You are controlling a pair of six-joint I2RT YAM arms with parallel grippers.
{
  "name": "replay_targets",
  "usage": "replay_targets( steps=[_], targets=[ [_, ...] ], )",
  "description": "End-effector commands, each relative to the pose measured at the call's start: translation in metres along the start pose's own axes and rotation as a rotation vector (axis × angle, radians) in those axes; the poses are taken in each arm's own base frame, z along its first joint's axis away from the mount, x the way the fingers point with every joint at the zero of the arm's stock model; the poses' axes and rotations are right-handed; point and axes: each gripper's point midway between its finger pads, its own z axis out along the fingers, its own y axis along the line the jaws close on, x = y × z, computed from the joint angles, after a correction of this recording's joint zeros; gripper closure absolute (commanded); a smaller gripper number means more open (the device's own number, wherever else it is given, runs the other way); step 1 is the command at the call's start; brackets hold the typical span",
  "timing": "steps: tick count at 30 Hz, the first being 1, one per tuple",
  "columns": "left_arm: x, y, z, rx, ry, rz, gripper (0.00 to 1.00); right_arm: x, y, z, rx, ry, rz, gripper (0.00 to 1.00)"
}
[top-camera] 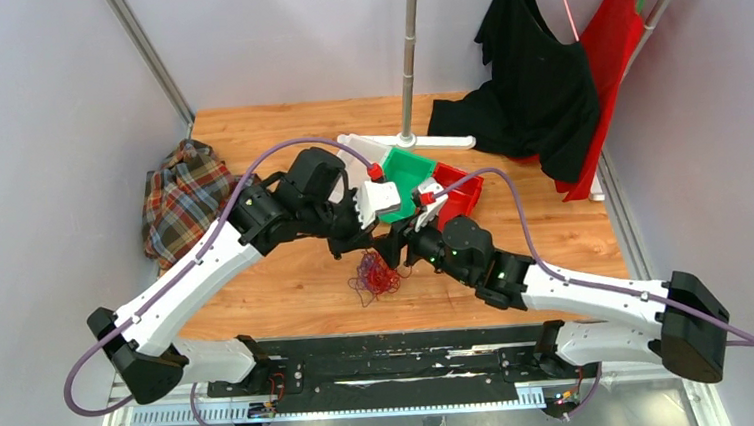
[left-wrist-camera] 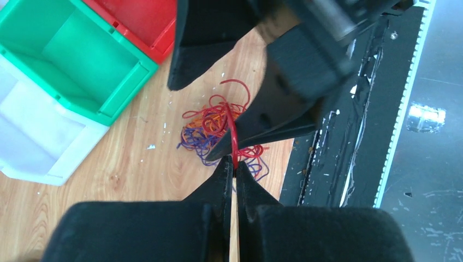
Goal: Untangle the cables
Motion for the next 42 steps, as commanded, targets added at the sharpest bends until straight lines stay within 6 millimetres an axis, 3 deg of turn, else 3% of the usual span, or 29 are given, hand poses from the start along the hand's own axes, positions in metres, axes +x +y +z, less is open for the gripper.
replay_targets(
  steps=[1,7,12,18,23,32,39,42],
  targets=[
    [-0.015,-0.015,-0.019,0.054,-0.051,0.033,1.00,-0.024,0.004,0.015,0.034,-0.100,0.017,0.36],
    [-0.029,-0.020,-0.038,0.058,-0.092,0.081,0.99,0.001,0.006,0.039,0.033,-0.052,0.030,0.37],
    [-0.047,-0.014,-0.058,-0.007,-0.143,0.126,1.00,0.041,-0.003,0.048,0.054,0.013,0.053,0.37],
    [-0.071,0.004,-0.085,-0.134,-0.192,0.177,1.00,0.090,-0.028,0.045,0.140,0.100,0.050,0.38],
    [-0.093,0.022,-0.112,-0.264,-0.226,0.219,1.00,0.116,-0.046,0.035,0.205,0.144,0.048,0.38],
    [-0.137,0.057,-0.182,-0.553,-0.303,0.303,1.00,0.135,-0.064,0.018,0.261,0.176,0.033,0.39],
    [-0.153,0.070,-0.226,-0.714,-0.335,0.344,1.00,0.145,-0.069,0.004,0.265,0.209,0.026,0.40],
    [-0.173,0.077,-0.261,-0.838,-0.422,0.343,1.00,0.149,-0.072,-0.001,0.269,0.213,0.026,0.40]
  ],
)
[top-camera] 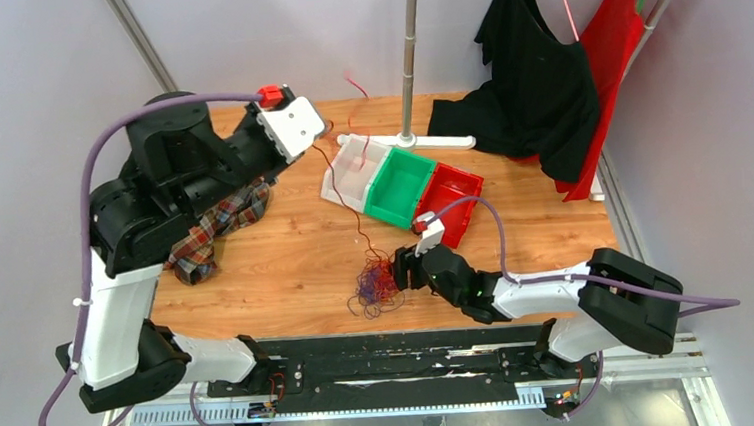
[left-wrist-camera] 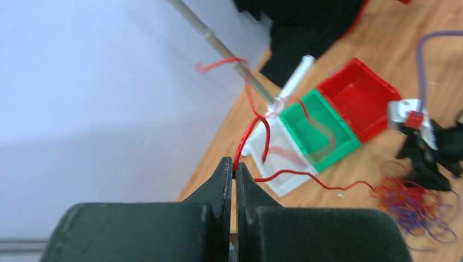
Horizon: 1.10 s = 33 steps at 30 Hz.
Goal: Untangle the cables
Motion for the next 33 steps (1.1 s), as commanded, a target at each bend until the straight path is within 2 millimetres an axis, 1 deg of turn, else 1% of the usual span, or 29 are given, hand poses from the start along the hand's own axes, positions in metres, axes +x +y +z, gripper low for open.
replay_targets(
  steps=[1,3,4,9,16,18,20,25,27,30,33],
  targets=[
    [-0.036,0.060,-0.027,-0.266,-0.105,0.030,1.00,0.014,-0.010,-0.008,0.031,0.023,-0.005,0.40],
    [-0.051,0.081,-0.042,-0.368,-0.164,0.034,1.00,0.016,-0.011,-0.008,0.032,0.026,-0.001,0.40],
    [-0.057,0.089,-0.049,-0.403,-0.184,0.042,1.00,0.017,-0.011,-0.009,0.032,0.027,0.000,0.40],
    [-0.073,0.112,-0.069,-0.514,-0.231,0.087,0.99,0.017,-0.014,-0.012,0.038,0.025,-0.003,0.40],
    [-0.107,0.153,-0.111,-0.737,-0.362,0.096,1.00,0.027,-0.019,-0.017,0.045,0.048,0.003,0.40],
    [-0.110,0.157,-0.115,-0.757,-0.372,0.104,1.00,0.027,-0.022,-0.019,0.052,0.050,-0.005,0.40],
    [-0.112,0.159,-0.116,-0.772,-0.377,0.107,1.00,0.025,-0.023,-0.021,0.057,0.047,-0.014,0.40],
    [-0.112,0.161,-0.112,-0.783,-0.368,0.133,1.00,0.020,-0.024,-0.024,0.062,0.043,-0.035,0.40],
    [-0.122,0.171,-0.123,-0.849,-0.404,0.152,1.00,0.019,-0.024,-0.025,0.060,0.050,-0.046,0.40],
    [-0.145,0.192,-0.153,-0.978,-0.471,0.174,1.00,0.024,-0.027,-0.026,0.067,0.062,-0.054,0.41],
    [-0.160,0.201,-0.170,-1.027,-0.501,0.219,0.99,0.032,-0.031,-0.027,0.073,0.075,-0.047,0.44]
  ],
)
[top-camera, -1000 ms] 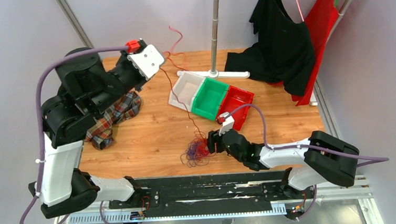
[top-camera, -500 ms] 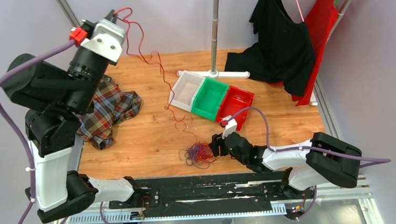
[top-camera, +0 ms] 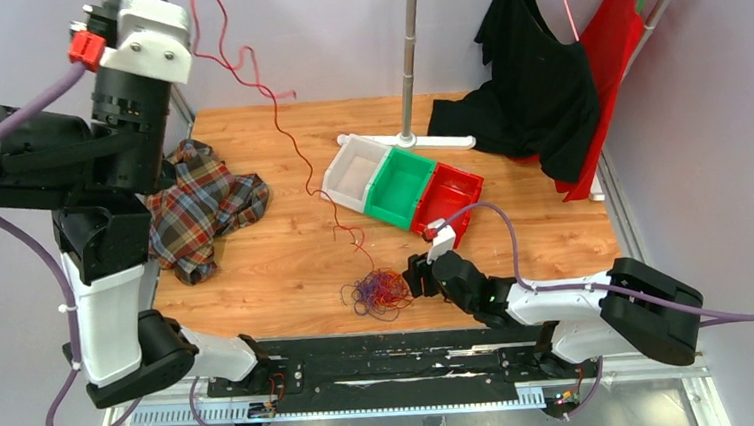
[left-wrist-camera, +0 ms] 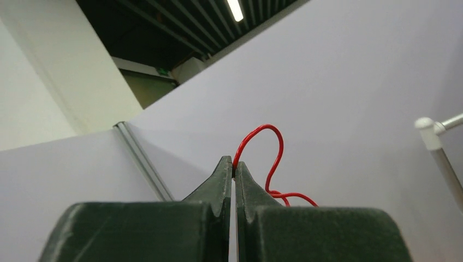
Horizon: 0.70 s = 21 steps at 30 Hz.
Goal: Untangle the cables
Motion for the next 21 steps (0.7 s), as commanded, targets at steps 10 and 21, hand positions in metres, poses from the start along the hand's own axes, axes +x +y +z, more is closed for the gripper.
replay_targets(
  steps=[10,21],
  targets=[
    [-0.078,0.113,-0.019,-0.418,-0.290,0.143,0.99,0.054,-0.022,-0.002,0.056,0.105,-0.009,0.64],
    [-0.071,0.082,-0.011,-0.283,-0.278,0.230,0.99,-0.049,0.021,-0.022,-0.079,-0.102,-0.080,0.45]
  ],
)
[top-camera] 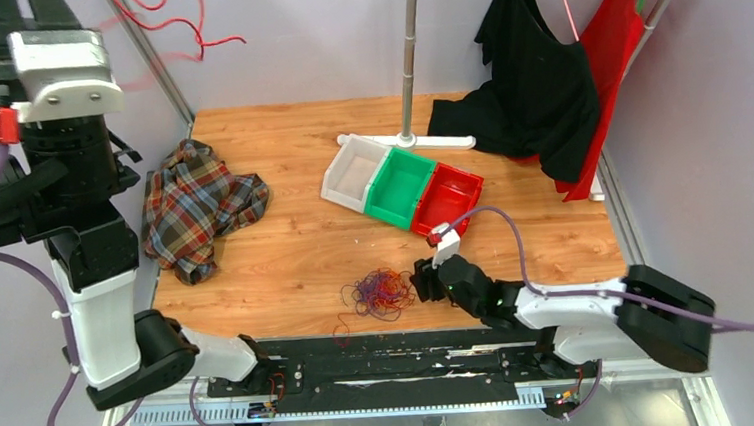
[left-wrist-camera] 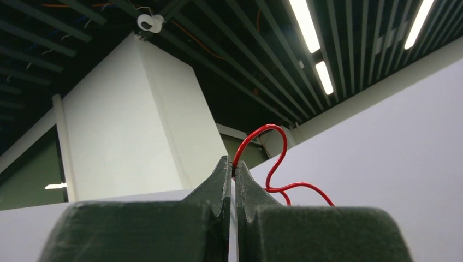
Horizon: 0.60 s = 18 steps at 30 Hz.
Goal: Untangle the cables
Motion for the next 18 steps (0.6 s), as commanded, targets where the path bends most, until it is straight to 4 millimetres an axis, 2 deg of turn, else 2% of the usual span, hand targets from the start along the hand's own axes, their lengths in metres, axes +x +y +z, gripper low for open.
replay_targets(
  steps=[1,4,7,12,16,18],
  targets=[
    [0.007,-0.023,-0.012,0.095,0.016,0.032,1.00,-0.092,0.039,-0.025,-0.115,-0.179,-0.076,0.41],
    [0.018,-0.040,-0.017,0.161,0.067,0.013,1.00,-0.132,0.054,-0.037,-0.143,-0.210,-0.143,0.35],
    [0.036,-0.073,-0.031,0.284,0.157,-0.004,1.00,-0.157,0.049,-0.039,-0.075,-0.228,-0.191,0.30],
    [0.068,-0.139,-0.080,0.502,0.297,-0.038,1.00,-0.176,-0.001,-0.024,0.180,-0.222,-0.156,0.28],
    [0.091,-0.185,-0.125,0.649,0.403,-0.067,1.00,-0.176,-0.048,-0.008,0.379,-0.162,-0.113,0.28],
    [0.099,-0.208,-0.144,0.711,0.443,-0.086,1.00,-0.174,-0.060,0.003,0.417,-0.122,-0.098,0.28]
  ],
)
